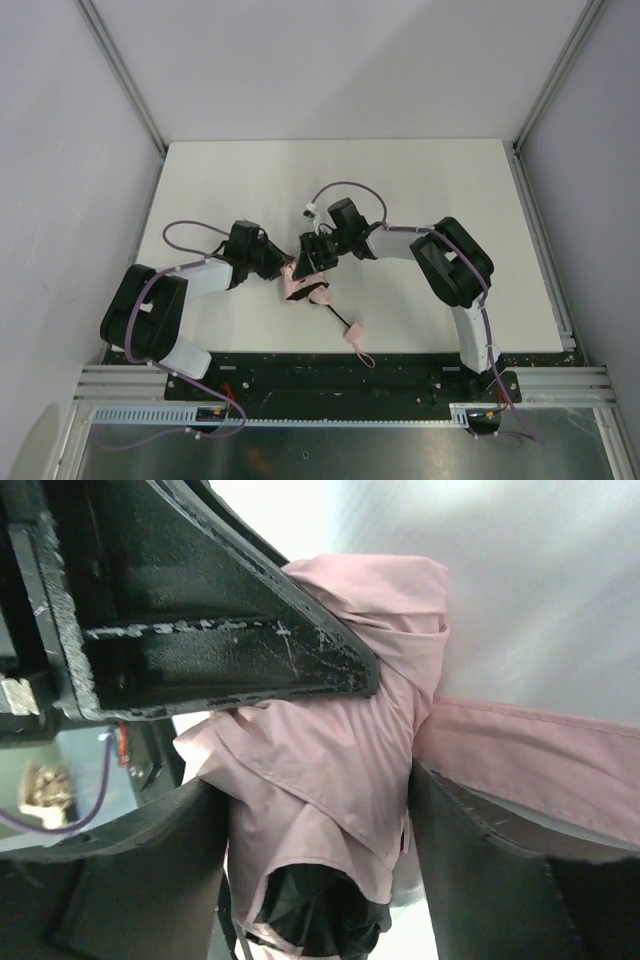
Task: Put away the umbrella
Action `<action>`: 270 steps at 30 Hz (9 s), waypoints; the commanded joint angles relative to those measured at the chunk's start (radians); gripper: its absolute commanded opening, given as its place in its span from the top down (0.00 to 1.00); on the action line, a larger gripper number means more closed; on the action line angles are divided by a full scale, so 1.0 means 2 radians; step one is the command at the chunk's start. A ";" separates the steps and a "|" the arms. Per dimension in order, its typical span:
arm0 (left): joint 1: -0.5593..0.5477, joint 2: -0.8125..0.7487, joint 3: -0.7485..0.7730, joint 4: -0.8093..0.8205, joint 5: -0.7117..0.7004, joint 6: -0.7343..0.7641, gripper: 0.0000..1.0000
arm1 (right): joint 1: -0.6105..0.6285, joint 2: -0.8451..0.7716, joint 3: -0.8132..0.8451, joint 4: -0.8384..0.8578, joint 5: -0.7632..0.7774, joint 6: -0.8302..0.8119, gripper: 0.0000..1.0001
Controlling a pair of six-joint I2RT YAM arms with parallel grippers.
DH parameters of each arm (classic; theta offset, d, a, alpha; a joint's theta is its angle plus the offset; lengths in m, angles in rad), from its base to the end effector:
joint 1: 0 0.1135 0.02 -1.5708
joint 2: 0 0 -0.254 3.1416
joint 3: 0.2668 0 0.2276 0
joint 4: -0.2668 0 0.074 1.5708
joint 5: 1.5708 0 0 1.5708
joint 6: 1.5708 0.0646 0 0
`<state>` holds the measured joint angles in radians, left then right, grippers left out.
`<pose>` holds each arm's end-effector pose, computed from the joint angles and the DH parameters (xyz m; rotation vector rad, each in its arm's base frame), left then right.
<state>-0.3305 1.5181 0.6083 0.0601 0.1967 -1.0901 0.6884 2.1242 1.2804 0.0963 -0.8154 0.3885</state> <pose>0.2602 -0.1026 0.1275 -0.8721 2.4452 -0.8319 0.3030 0.3101 0.1250 -0.8214 2.3496 1.4545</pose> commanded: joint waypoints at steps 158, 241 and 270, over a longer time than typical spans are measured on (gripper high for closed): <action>-0.032 -0.008 -0.028 -0.065 -0.025 0.024 1.00 | 0.029 -0.047 -0.074 0.012 0.082 -0.107 0.42; 0.017 -0.201 0.025 -0.089 0.095 0.031 0.72 | 0.102 -0.298 -0.252 0.087 0.325 -0.260 1.00; -0.061 -0.378 -0.004 0.031 0.229 0.175 0.25 | 0.096 -0.452 -0.250 0.010 0.308 -0.314 1.00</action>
<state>-0.4114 0.7605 0.6003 0.0620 0.6422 -0.7601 0.8806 1.2842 0.7662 0.0498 -0.1574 -0.2386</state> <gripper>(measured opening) 0.781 0.457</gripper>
